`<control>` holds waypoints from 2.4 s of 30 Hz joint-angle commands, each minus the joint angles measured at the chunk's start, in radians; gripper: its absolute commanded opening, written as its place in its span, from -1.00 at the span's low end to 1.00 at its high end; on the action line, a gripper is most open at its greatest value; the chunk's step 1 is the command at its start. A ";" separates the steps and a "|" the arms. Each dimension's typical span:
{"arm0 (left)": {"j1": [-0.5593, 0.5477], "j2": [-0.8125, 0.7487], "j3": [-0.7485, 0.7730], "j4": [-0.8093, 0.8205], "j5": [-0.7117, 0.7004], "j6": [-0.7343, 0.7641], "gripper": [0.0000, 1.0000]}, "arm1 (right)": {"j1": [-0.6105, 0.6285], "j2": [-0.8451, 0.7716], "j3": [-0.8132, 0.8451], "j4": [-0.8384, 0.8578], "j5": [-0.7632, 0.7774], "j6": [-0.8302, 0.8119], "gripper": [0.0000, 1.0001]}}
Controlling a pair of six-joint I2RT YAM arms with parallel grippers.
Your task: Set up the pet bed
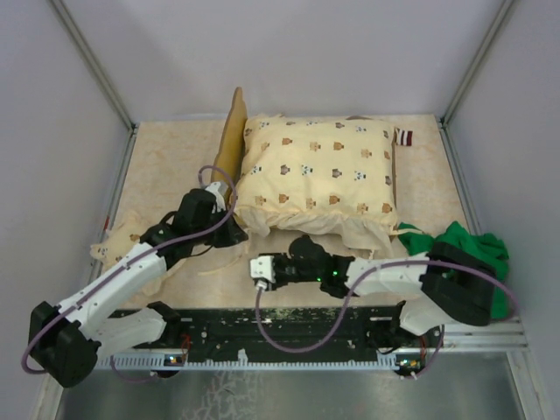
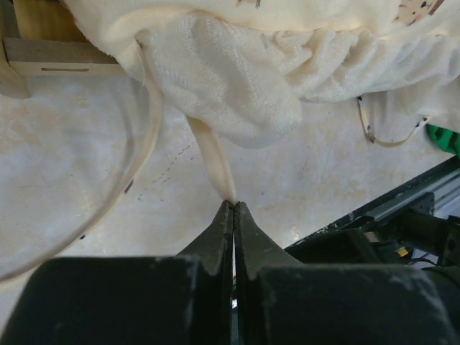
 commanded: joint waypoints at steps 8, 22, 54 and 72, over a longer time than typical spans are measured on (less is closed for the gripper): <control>0.122 -0.012 0.092 -0.011 0.159 -0.069 -1.00 | 0.036 0.430 0.457 -0.206 0.066 -0.282 -0.21; 0.247 0.103 0.107 0.055 0.286 -0.033 -1.00 | 0.051 0.653 0.650 -0.214 0.065 -0.033 -0.21; 0.280 0.117 0.003 0.070 0.260 0.035 -1.00 | 0.047 0.565 0.530 -0.356 -0.036 0.103 -1.00; 0.342 -0.047 -0.224 -0.002 0.167 -0.003 -1.00 | -0.044 0.196 0.173 0.112 0.420 0.502 -1.00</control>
